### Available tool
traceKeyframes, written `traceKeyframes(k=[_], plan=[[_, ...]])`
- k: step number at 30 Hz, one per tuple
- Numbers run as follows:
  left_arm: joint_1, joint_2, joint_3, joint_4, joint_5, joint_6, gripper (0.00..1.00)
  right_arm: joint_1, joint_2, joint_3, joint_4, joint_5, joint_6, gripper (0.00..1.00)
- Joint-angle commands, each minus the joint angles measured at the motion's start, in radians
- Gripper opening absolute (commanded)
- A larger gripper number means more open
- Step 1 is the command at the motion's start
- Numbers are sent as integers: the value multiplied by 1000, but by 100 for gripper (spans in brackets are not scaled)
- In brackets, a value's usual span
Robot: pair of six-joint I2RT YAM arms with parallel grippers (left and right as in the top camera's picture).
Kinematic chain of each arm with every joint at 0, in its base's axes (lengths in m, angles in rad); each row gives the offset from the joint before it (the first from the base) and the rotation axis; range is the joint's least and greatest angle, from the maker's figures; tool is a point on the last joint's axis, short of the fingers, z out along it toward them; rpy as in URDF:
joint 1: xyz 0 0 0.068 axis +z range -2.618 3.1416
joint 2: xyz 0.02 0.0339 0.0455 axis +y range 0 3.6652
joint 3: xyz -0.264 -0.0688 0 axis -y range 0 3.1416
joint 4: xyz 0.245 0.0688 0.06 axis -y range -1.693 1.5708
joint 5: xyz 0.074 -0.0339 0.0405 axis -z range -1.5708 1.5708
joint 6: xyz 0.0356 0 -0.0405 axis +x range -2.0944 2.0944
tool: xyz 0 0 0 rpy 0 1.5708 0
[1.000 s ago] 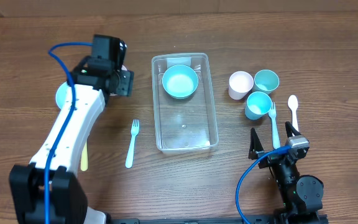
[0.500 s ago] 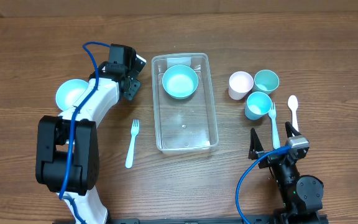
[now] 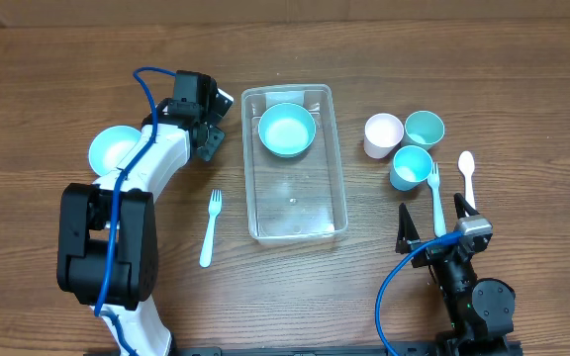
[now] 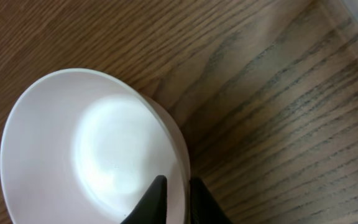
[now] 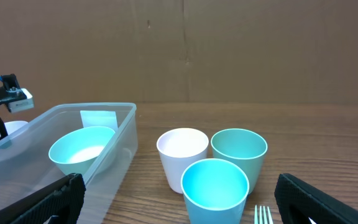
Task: Pack container
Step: 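Move the left gripper to the white bowl and grasp its rim, then place the white bowl into the teal bowl inside the container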
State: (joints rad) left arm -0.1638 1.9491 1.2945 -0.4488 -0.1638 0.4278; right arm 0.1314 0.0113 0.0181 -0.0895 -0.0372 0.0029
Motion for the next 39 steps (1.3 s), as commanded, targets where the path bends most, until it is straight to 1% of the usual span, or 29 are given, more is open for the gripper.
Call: traceKeyframes(k=[1,4,5,12,16,17,18,19,21,22,23,25,29,33,36,37,39], plan=[[-5,18,-3,-8,16,5,11,-4,-6,-10,9,-2,-4,100],[-5,18,-3,-15,20,5,16,-4,-6,-10,9,-2,-4,100],[-5,19,-3,-16,27,5,22,-4,-6,-10,9,-2,-4,100],[-5,20,-3,-19,27,2,19,-4,-6,-10,9,-2,-4,100],[-5,25,-4,-22,27,2,23,-4,-6,-10,8,-2,-4,100],[-5,26,-4,-23,27,2,25,-4,-6,-10,9,-2,-4,100],[-5,31,-5,-23,27,2,25,-4,-6,-10,9,-2,-4,100],[-5,34,-5,-22,27,3,22,-4,-6,-10,9,-2,-4,100],[-5,35,-5,-22,17,3,10,-4,-6,-10,9,-2,-4,100],[-5,35,-5,-22,10,2,6,-4,-6,-10,9,-2,-4,100],[-5,35,-5,-23,4,2,5,-4,-6,-10,9,-2,-4,100],[-6,34,-4,-23,-7,3,4,-4,-6,-10,9,-2,-4,100],[-15,-2,29,-27,-113,-23,4,-4,-6,-10,9,-2,-4,100],[-50,-102,141,-91,-125,-88,4,-4,-6,-10,9,-2,-4,100],[-117,-181,217,-125,-124,-88,4,-4,-6,-10,9,-2,-4,100],[-182,-228,252,-145,-124,-88,4,-4,-6,-10,9,-2,-4,100],[-264,-267,268,-159,-124,-87,4,-4,-6,-10,9,-2,-4,100]])
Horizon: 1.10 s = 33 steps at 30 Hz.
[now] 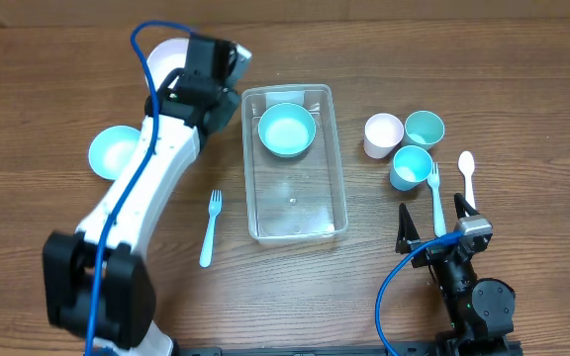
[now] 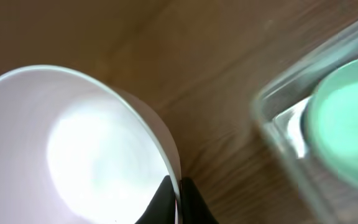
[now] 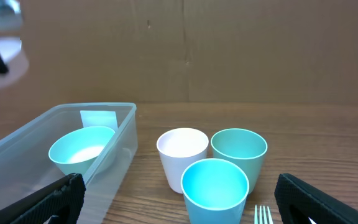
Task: Pack container
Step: 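Place the white bowl into the teal bowl inside the container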
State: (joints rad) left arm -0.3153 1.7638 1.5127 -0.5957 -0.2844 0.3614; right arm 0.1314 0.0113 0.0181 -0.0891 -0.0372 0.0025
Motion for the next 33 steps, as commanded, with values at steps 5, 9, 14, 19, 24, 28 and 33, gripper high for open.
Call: traceKeyframes(k=[5,9,14,19,24,28,33], plan=[[-315,-89,45,-98,66,-23,4,-4,-6,-10,8,-2,-3,100],[-345,-26,34,-138,108,-98,4,-4,-6,-10,8,-2,-3,100],[-346,109,27,-131,201,-101,4,-4,-6,-10,8,-2,-3,100],[-344,167,27,-96,167,-100,4,-4,-6,-10,8,-2,-3,100],[-311,179,27,-50,146,-100,4,-4,-6,-10,8,-2,-3,100],[-269,200,27,-52,151,-100,4,-4,-6,-10,8,-2,-3,100],[-267,200,27,-51,155,-100,4,-4,-6,-10,8,-2,-3,100]])
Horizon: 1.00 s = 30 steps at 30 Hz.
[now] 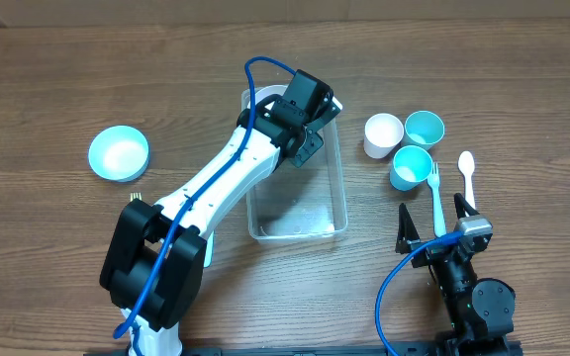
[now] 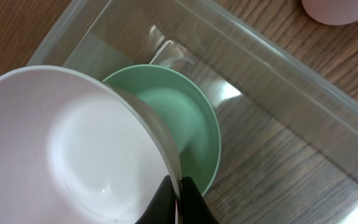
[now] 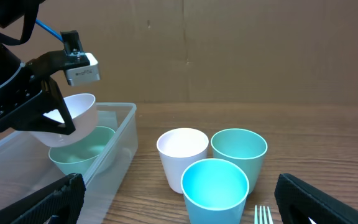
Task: Pack container
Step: 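Place the white bowl into the teal bowl inside the container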
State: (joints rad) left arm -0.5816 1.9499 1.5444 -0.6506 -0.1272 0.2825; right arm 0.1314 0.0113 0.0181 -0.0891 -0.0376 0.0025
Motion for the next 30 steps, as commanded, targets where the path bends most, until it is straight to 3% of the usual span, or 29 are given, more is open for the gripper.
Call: traceKeyframes(k=[1,16,17,19,20,24,26,28,30], plan=[[0,13,-5,5,-2,-21,4,-4,-6,-10,8,-2,-3,100],[-1,13,-5,6,51,-16,4,-4,-6,-10,8,-1,-3,100],[-1,13,-5,6,51,-16,13,-4,-6,-10,8,-1,-3,100],[-1,13,-5,9,51,-17,51,-4,-6,-10,8,-1,-3,100],[-2,13,-5,17,54,-17,59,-4,-6,-10,8,-2,-3,100],[7,-15,78,-1,36,-74,59,-4,-6,-10,8,-1,-3,100],[25,-61,178,-89,-24,-132,61,-4,-6,-10,8,-1,-3,100],[60,-127,276,-225,-157,-205,55,-4,-6,-10,8,-2,-3,100],[123,-203,291,-352,-197,-301,52,-4,-6,-10,8,-1,-3,100]])
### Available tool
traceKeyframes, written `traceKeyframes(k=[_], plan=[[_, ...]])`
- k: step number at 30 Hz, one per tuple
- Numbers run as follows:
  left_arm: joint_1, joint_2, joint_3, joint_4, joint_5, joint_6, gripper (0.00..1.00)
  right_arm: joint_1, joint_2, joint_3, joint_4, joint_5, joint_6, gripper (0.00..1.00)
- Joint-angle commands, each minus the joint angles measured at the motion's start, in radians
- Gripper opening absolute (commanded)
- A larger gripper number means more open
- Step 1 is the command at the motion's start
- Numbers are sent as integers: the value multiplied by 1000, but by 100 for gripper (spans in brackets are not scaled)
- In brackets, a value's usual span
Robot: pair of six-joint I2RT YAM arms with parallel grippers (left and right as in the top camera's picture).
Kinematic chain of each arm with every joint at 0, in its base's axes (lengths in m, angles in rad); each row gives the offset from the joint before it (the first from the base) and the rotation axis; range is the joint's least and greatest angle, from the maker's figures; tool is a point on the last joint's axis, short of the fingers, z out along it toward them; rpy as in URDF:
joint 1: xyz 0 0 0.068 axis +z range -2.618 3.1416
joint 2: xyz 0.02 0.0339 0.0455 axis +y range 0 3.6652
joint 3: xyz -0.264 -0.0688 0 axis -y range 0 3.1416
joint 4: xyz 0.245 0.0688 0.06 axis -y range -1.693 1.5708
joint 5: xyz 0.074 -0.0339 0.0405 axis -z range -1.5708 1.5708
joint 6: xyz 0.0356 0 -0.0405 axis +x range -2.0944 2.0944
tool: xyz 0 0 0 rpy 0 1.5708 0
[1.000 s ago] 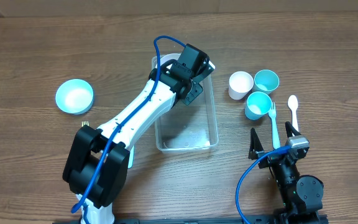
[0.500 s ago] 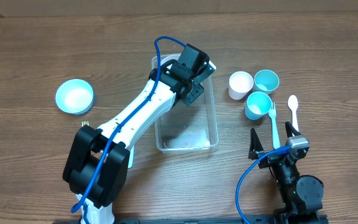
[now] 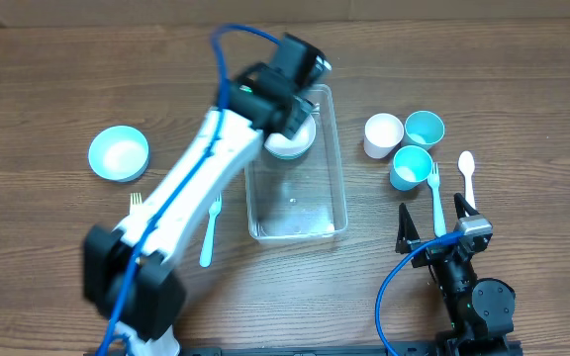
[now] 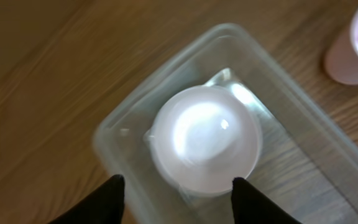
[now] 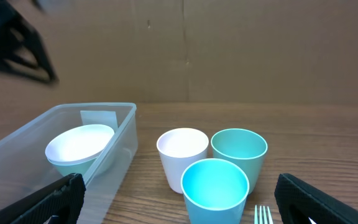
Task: Pack container
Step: 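Place the white bowl into the teal bowl inside the container, then move the left gripper to the remaining teal bowl and grasp it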
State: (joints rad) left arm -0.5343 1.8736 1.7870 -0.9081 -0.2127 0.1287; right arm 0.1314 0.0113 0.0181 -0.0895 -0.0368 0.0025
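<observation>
The clear plastic container (image 3: 339, 173) lies mid-table, and its rim (image 4: 124, 133) also shows from the left wrist. At its far end a white bowl (image 3: 293, 141) (image 4: 205, 138) (image 5: 79, 142) sits nested in a teal bowl (image 5: 73, 167). My left gripper (image 3: 287, 99) (image 4: 179, 202) hovers over that bowl, open and holding nothing. My right gripper (image 3: 435, 229) (image 5: 179, 193) rests open near the front right, apart from everything.
A light blue bowl (image 3: 119, 153) sits far left. White (image 3: 383, 133), teal (image 3: 425, 128) and blue (image 3: 411, 166) cups stand right of the container. A blue fork (image 3: 211, 229) lies left of it with another fork's tip (image 3: 135, 201) nearby; a fork (image 3: 435, 193) and white spoon (image 3: 467, 176) lie right.
My left gripper has let go of the white bowl, which now sits nested in the teal bowl. The gripper stands open and higher above it. The right arm is unchanged.
My left gripper was shut on the white bowl's rim on the table left of the container. Then it held the bowl up beyond the container's far left corner, then just over the teal bowl inside. Now the bowl is stacked there and released.
</observation>
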Motion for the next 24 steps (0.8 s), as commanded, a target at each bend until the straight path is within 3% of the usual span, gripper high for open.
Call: traceKeyframes(k=[1,4,7,11,15,24], plan=[[120,-148,48,-169,-112,-209,52,-4,-6,-10,9,-2,-3,100],[275,-153,22,-327,-88,-370,49,-4,-6,-10,9,-2,-3,100],[403,-151,-91,-284,-23,-360,53,-4,-6,-10,9,-2,-3,100],[485,-151,-313,-111,-23,-349,58,-4,-6,-10,9,-2,-3,100],[497,-146,-506,149,-33,-253,66,-4,-6,-10,9,-2,-3,100],[544,-144,-700,436,-76,-132,70,-4,-6,-10,9,-2,-3,100]])
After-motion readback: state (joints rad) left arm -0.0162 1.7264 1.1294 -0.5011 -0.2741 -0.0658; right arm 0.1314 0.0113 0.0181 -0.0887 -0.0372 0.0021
